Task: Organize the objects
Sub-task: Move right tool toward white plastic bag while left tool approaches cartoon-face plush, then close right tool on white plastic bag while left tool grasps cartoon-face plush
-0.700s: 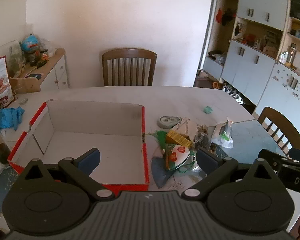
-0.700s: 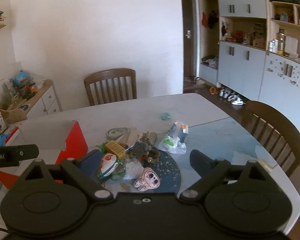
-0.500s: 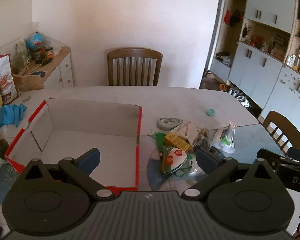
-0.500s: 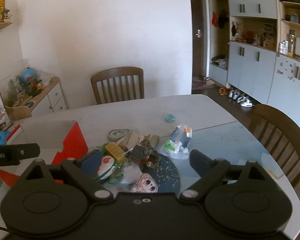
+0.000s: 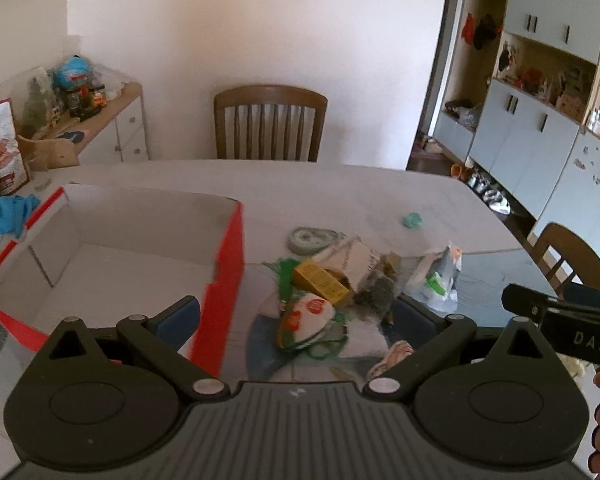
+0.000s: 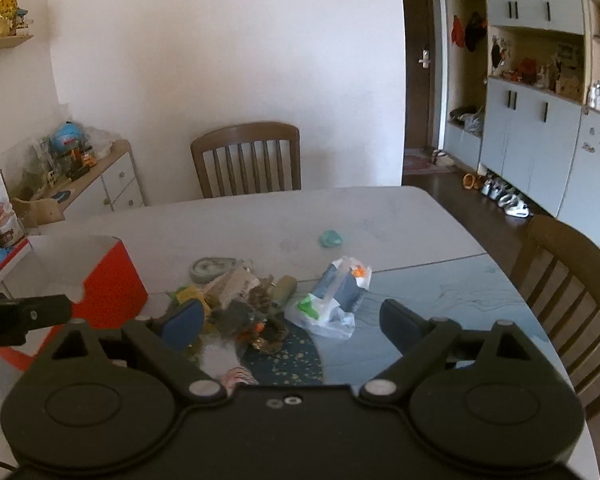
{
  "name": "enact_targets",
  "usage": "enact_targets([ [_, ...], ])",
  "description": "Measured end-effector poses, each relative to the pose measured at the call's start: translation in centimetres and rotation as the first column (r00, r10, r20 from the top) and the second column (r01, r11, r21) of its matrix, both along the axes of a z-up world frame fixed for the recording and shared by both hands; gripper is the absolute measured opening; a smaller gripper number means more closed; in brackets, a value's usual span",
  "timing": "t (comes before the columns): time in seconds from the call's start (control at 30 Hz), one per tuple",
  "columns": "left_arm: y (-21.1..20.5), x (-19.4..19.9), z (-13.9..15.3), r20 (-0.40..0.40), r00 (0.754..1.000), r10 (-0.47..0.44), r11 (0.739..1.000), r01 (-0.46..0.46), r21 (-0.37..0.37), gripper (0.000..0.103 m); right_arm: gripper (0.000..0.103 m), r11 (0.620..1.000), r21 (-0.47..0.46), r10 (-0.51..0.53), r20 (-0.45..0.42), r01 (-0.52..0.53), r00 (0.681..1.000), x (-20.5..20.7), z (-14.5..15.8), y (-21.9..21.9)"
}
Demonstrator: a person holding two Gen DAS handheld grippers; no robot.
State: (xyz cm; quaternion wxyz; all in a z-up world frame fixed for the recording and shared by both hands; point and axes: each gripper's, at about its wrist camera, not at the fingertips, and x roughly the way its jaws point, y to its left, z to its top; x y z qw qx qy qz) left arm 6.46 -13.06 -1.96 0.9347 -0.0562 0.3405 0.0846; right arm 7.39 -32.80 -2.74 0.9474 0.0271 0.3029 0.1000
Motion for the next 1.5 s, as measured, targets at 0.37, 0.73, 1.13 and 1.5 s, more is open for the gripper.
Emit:
enact_targets([
  [0.37, -5.2, 3.8, -4.0, -0.061, 0.996, -0.063, 0.997, 0.066, 0.033, 0.103, 0.09, 0.999, -0.035, 0.009, -0.053, -0.011, 0.999, 4.7, -2.6, -4.3],
  [0.73, -8.2, 5.9, -8.5, -0.101, 0.987, -0.127, 0.99, 0.133, 0.051, 0.103, 0.088, 0.994, -0.088, 0.057, -0.094, -0.065, 0.994, 11.0, -5.0, -3.7],
  [1.13, -9.6, 7.0, -11.7, -0.176, 0.975, -0.135, 0.986, 0.149, 0.07, 0.095, 0.079, 0.989, -0.118, 0.065, -0.174, -0.086, 0.983, 16.2, -8.1, -1.6],
  [1.5, -10.1, 8.0, -13.3, -0.221, 0.967, -0.13, 0.983, 0.154, 0.096, 0.077, 0.076, 0.989, -0.143, 0.011, -0.249, -0.048, 0.968, 19.5, -10.7, -1.1],
])
